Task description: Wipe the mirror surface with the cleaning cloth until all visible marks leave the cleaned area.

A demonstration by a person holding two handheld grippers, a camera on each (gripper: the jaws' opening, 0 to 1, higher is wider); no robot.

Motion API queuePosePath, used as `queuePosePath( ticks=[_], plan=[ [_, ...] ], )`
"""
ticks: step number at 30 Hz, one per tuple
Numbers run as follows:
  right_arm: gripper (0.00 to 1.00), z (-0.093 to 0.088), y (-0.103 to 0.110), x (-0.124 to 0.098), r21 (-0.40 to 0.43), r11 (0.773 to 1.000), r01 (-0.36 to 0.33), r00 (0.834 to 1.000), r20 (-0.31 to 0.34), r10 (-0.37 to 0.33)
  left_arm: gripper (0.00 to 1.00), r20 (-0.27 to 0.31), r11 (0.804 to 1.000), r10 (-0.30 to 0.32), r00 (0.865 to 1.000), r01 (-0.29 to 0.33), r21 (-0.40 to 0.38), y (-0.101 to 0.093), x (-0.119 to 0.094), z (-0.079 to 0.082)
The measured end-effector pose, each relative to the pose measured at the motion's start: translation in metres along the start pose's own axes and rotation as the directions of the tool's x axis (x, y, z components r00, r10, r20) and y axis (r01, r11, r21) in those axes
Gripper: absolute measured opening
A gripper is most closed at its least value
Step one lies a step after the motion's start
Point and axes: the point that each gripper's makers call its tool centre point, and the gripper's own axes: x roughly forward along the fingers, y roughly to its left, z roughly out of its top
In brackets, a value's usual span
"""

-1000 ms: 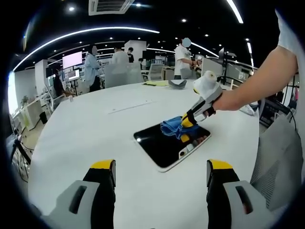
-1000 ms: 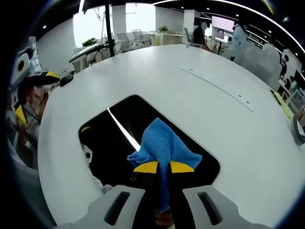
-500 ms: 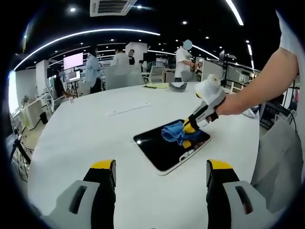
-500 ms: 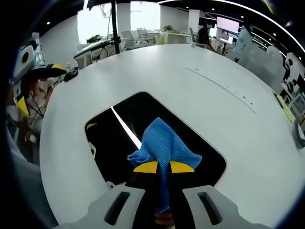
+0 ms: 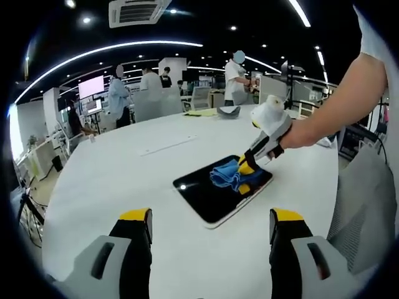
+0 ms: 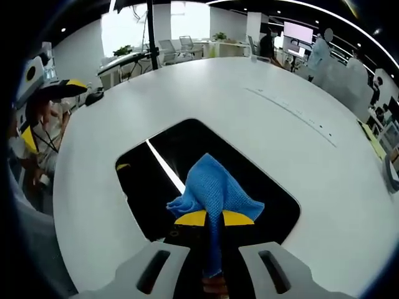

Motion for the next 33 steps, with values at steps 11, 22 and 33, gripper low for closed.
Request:
queuePosePath(
  ticks=[11, 22, 33],
  plan=[
    [0.02, -0.002, 0.006, -0.001, -0.010, 1.000, -0.009, 1.000, -0.005, 0.009, 0.77, -0.004, 1.000, -0.010, 1.000, 0.010, 0.022, -0.006, 0.001, 0.001],
    [0.02, -0.004, 0.013, -0.004, -0.021, 1.000, -0.017, 1.000, -0.010, 0.017, 0.76, -0.012, 0.996, -0.029, 1.000, 0.030, 0.087, -0.013, 0.003, 0.000],
    [0.02, -0.005, 0.019, -0.005, -0.023, 1.000, -0.021, 1.000, -0.013, 0.021, 0.76, -0.013, 0.997, -0.039, 0.999, 0.040, 0.069, -0.017, 0.002, -0.003]
  ],
)
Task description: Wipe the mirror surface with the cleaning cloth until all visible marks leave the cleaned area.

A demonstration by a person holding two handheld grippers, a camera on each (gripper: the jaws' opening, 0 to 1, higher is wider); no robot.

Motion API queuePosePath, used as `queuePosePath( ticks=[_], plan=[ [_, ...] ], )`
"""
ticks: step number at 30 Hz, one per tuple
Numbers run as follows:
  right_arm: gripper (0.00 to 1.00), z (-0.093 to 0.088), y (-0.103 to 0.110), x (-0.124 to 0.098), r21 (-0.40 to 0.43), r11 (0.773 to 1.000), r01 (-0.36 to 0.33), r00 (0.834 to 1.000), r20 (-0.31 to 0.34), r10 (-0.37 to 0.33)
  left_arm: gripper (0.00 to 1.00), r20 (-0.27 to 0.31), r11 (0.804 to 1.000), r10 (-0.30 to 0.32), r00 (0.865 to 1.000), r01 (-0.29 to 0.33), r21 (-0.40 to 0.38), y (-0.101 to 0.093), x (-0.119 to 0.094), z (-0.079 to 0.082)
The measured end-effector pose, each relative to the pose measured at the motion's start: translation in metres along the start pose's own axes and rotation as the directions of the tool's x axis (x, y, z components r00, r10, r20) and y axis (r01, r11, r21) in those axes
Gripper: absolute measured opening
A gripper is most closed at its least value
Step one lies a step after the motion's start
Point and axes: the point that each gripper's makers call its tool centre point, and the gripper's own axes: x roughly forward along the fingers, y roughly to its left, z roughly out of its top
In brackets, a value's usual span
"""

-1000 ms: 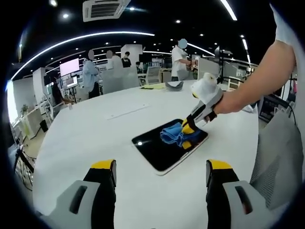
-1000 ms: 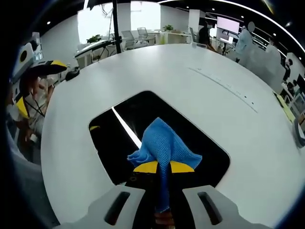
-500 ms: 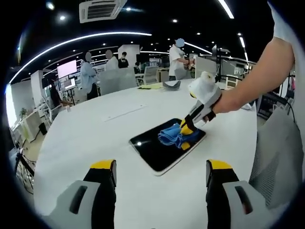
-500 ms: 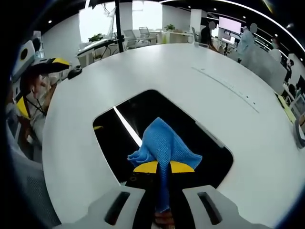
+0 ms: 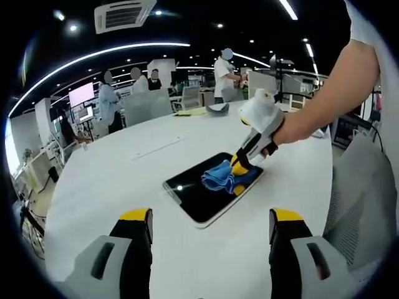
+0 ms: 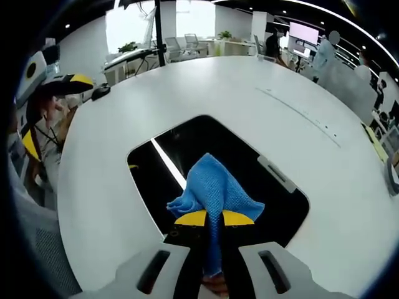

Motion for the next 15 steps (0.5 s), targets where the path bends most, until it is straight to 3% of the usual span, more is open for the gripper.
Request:
queuePosePath(
  ticks=[15],
  plan=[
    [0.02, -0.003, 0.012, -0.002, -0.010, 1.000, -0.007, 1.000, -0.002, 0.007, 0.76, -0.003, 1.000, -0.005, 1.000, 0.005, -0.005, 0.002, 0.001, 0.000]
  ],
)
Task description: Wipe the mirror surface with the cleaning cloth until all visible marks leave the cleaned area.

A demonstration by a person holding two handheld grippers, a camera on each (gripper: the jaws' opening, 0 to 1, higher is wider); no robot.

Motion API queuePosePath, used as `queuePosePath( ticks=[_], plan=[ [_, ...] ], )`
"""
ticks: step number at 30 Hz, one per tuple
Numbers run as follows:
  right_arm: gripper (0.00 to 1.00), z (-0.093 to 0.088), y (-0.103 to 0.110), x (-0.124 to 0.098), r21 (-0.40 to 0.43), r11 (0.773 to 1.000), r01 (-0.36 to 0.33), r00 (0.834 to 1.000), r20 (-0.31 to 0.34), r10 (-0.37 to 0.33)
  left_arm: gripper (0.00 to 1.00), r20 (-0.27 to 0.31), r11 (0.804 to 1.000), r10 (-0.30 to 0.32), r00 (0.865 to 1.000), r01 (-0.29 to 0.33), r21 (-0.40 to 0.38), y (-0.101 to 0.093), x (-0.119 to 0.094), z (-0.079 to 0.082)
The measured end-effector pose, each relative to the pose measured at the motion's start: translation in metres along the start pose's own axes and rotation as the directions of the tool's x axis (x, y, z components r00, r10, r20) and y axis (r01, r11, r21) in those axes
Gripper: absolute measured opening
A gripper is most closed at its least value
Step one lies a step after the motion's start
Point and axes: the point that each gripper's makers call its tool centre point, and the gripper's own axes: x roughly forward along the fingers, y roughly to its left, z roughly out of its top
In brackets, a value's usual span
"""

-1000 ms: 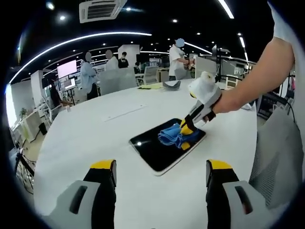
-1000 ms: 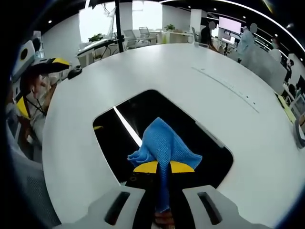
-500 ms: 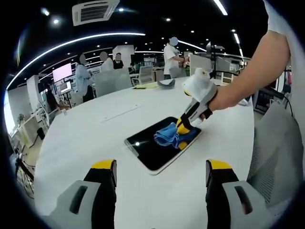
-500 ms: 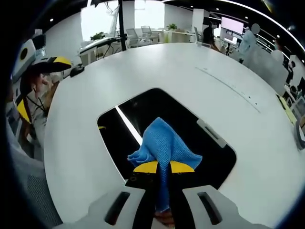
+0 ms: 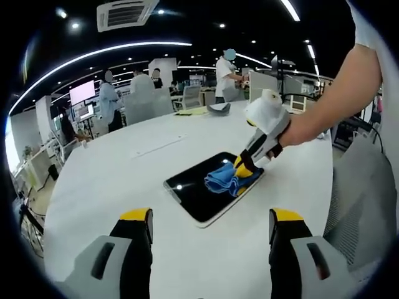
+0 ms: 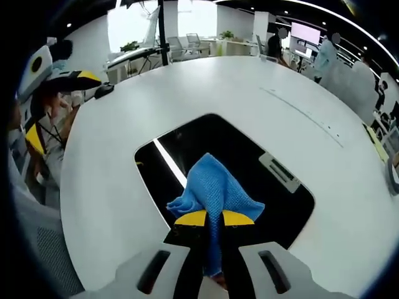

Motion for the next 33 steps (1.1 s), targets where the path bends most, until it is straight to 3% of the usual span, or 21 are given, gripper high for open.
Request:
queuePosePath(
  ticks=[33],
  plan=[
    [0.02, -0.007, 0.027, -0.007, 0.001, 1.000, -0.020, 1.000, 0.014, 0.020, 0.76, -0.001, 1.000, -0.005, 1.000, 0.005, 0.018, 0.001, -0.001, 0.002]
  ],
)
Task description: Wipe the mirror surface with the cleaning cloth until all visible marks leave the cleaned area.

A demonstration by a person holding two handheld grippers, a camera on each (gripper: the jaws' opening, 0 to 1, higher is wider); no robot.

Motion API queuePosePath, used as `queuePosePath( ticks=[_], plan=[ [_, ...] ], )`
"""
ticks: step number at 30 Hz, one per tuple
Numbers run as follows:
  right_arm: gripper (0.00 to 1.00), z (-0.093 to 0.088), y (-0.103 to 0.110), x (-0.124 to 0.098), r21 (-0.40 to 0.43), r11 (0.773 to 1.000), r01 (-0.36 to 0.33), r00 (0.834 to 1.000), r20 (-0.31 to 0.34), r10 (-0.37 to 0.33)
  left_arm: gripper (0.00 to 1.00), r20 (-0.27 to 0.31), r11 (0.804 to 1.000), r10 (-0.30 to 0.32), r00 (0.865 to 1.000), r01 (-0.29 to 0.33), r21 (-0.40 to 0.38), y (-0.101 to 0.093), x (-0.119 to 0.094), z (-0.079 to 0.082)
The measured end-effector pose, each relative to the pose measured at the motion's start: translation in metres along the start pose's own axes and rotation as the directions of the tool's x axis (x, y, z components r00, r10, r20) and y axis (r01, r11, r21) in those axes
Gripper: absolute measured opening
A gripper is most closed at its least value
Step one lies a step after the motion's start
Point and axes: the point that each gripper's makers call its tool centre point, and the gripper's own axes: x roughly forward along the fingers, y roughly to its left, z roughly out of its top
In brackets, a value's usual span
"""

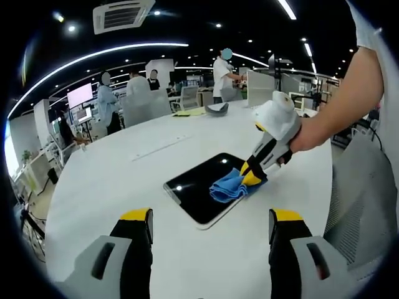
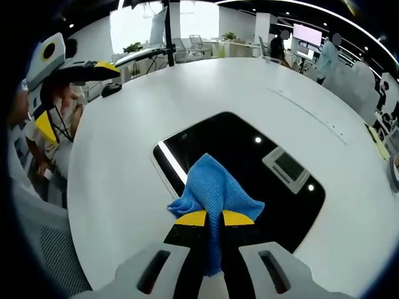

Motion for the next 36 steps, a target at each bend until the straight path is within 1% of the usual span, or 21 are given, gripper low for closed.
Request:
queuePosePath(
  ticks=[14, 36],
  plan=[
    [0.02, -0.0036, 0.0086, -0.0031, 0.011, 1.000, -0.016, 1.000, 0.000, 0.016, 0.76, 0.000, 1.000, 0.001, 1.000, -0.001, -0.002, -0.0011, 0.0009, 0.0002],
    [0.01, 0.0006, 0.0069, 0.0002, 0.017, 0.999, -0.033, 0.999, 0.002, 0.033, 0.76, -0.005, 1.000, -0.007, 1.000, 0.007, -0.002, -0.0001, 0.0035, -0.0020]
  ],
)
